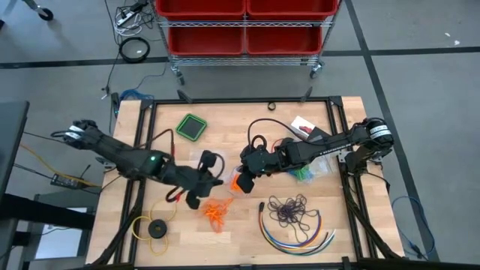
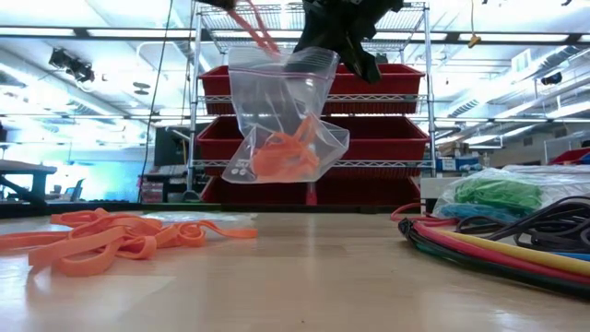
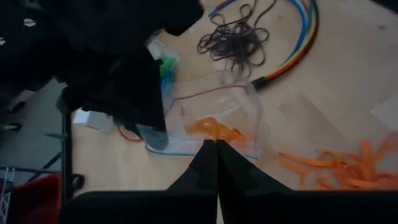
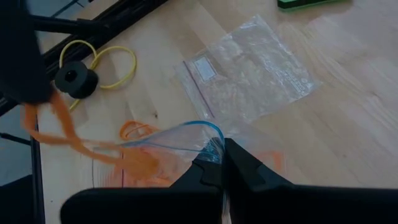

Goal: Sort rubber bands
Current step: Put the orange rubber band into the transparent zip bag

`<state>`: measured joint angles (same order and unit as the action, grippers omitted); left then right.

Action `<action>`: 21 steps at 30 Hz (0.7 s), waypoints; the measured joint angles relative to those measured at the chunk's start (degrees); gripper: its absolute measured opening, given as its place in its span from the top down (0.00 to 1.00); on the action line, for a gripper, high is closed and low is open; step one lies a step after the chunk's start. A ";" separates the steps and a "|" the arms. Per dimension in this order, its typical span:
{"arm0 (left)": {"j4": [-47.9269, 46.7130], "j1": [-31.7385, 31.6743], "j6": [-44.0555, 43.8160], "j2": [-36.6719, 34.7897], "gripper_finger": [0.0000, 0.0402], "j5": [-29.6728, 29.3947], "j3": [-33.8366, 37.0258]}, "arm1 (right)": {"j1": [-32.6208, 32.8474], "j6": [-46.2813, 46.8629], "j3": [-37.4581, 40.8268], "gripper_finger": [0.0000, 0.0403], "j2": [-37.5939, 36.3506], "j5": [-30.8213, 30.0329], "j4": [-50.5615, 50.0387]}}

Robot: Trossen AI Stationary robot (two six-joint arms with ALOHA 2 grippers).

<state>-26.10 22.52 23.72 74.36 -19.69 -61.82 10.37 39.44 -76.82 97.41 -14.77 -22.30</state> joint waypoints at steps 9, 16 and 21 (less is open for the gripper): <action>3.07 -2.59 1.29 7.44 0.98 1.59 0.00 | 0.00 -0.04 0.00 1.00 0.00 -0.06 0.59; 4.94 -2.66 -0.52 9.58 0.85 0.85 0.00 | 0.00 -0.07 0.00 1.00 0.00 -0.15 0.63; 7.59 -2.66 -1.60 9.26 0.68 -1.43 0.00 | 0.00 -0.11 0.00 1.00 0.00 -0.16 0.63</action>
<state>-18.51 19.86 22.12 83.62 -21.12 -61.82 10.37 39.33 -76.82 97.41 -14.92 -21.67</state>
